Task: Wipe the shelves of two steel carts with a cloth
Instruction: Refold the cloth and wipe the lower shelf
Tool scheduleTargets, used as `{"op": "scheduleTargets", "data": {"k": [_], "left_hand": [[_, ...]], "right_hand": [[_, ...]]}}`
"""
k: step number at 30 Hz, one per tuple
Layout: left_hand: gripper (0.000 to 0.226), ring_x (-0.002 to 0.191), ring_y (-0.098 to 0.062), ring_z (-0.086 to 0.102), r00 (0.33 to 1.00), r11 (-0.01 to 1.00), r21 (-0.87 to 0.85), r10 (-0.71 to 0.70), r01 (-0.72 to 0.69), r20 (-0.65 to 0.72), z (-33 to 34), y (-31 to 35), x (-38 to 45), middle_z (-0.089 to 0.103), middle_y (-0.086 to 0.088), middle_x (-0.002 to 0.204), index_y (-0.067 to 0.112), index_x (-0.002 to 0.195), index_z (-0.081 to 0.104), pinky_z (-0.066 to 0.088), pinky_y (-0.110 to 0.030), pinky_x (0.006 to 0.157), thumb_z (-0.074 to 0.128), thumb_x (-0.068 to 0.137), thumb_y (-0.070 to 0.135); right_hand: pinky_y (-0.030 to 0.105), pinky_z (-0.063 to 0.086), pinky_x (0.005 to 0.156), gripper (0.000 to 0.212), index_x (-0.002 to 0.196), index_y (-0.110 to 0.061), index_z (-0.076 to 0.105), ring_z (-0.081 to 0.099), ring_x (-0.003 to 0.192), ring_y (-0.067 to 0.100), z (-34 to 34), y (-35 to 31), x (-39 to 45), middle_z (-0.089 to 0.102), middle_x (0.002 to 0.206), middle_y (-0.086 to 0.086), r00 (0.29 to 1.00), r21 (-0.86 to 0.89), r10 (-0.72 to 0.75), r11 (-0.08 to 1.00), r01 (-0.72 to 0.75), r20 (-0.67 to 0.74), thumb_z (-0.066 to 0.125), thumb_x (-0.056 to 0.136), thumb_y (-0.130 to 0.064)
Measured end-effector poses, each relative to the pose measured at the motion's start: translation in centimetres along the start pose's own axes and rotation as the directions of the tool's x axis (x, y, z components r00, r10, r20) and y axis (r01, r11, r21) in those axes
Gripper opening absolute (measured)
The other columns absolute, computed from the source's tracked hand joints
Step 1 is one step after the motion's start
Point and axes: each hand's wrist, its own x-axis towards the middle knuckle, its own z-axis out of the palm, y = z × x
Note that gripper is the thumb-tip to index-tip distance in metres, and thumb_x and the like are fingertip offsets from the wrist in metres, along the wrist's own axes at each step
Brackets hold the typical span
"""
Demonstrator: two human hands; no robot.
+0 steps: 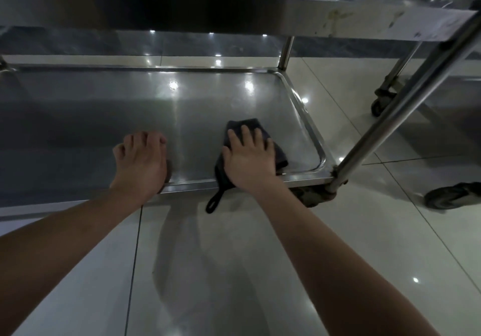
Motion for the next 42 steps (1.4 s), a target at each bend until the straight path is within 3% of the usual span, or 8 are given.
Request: {"op": "scheduleTargets", "data": {"k": [5,12,15,20,28,31,36,42], "left_hand": [[0.031,0.097,-0.033,0.042,1.000,1.000,-0.017,0.006,-0.007,-0.019,0.3,-0.5,0.0,0.043,-0.013,0.103,0.017,0.110,0.047,0.033,-0.048,0.087,0.028,0.087,0.028],[0.023,0.096,-0.032,0.041,0.997,0.999,-0.036,-0.001,-0.001,-0.082,0.9,-0.8,0.0,0.043,-0.013,0.101,0.017,0.109,0.047,0.031,-0.046,0.085,0.034,0.091,0.021],[0.022,0.096,-0.031,0.041,0.995,0.999,-0.038,-0.012,0.008,-0.097,1.1,-0.7,0.2,0.045,-0.013,0.102,0.017,0.109,0.049,0.031,-0.046,0.085,0.033,0.095,0.022],[0.022,0.099,-0.033,0.043,0.994,0.999,-0.038,-0.024,0.020,-0.107,1.2,-0.6,0.3,0.048,-0.013,0.102,0.016,0.109,0.051,0.033,-0.048,0.086,0.033,0.098,0.023],[0.016,0.101,-0.037,0.048,0.977,0.983,-0.169,-0.098,0.066,-0.191,-0.1,-0.1,0.1,0.056,-0.017,0.105,0.011,0.108,0.055,0.037,-0.048,0.085,0.041,0.101,0.016],[0.020,0.099,-0.039,0.051,0.974,0.971,-0.231,-0.107,0.060,-0.198,-1.3,-0.6,-0.2,0.059,-0.018,0.104,0.009,0.106,0.058,0.039,-0.045,0.081,0.040,0.100,0.016],[0.020,0.100,-0.041,0.052,0.980,0.979,-0.177,-0.129,0.102,-0.154,-3.3,-2.7,-2.4,0.060,-0.019,0.107,0.009,0.109,0.062,0.043,-0.047,0.078,0.044,0.101,0.015],[0.017,0.098,-0.035,0.050,0.976,0.975,-0.143,-0.184,0.167,-0.115,-4.5,-6.8,-7.3,0.057,-0.013,0.106,0.015,0.108,0.059,0.039,-0.042,0.077,0.043,0.103,0.016]], "right_hand": [[0.062,-0.001,0.126,0.057,0.164,-0.032,0.024,0.003,0.161,0.030,-0.8,-1.3,4.4,0.010,0.176,0.003,0.996,0.072,-0.084,0.994,0.082,0.028,0.023,0.110,-0.051],[0.058,0.006,0.127,0.059,0.163,-0.036,0.025,0.008,0.161,0.025,-2.4,7.8,4.5,0.013,0.175,-0.003,0.992,0.077,0.123,0.990,-0.122,-0.008,0.023,0.107,-0.051],[0.056,0.007,0.128,0.057,0.165,-0.034,0.023,0.007,0.161,0.025,-2.3,9.5,1.6,0.012,0.175,-0.001,0.990,0.043,0.139,0.989,-0.139,0.000,0.022,0.109,-0.049],[0.054,0.012,0.128,0.057,0.165,-0.033,0.024,0.011,0.161,0.028,-1.7,5.3,-2.4,0.015,0.175,0.000,0.999,0.003,0.053,0.999,-0.053,-0.003,0.025,0.110,-0.046],[0.051,0.015,0.126,0.052,0.161,-0.033,0.035,0.014,0.160,0.029,0.5,-4.2,-2.8,0.022,0.173,-0.001,0.976,0.057,-0.216,0.975,0.216,-0.009,0.029,0.111,-0.047],[0.047,0.019,0.125,0.050,0.157,-0.034,0.041,0.021,0.159,0.025,0.1,-2.0,-3.4,0.027,0.171,-0.004,0.977,0.060,-0.207,0.976,0.210,-0.059,0.031,0.110,-0.048],[0.048,0.023,0.124,0.051,0.156,-0.035,0.044,0.026,0.157,0.026,-0.9,1.7,-5.2,0.031,0.170,-0.002,0.994,0.025,-0.042,0.999,0.045,-0.102,0.029,0.110,-0.050],[0.047,0.016,0.126,0.059,0.164,-0.028,0.030,0.018,0.159,0.028,-1.1,-1.9,-7.5,0.022,0.173,0.003,0.992,-0.023,-0.120,0.993,0.119,-0.025,0.028,0.107,-0.045]]}}
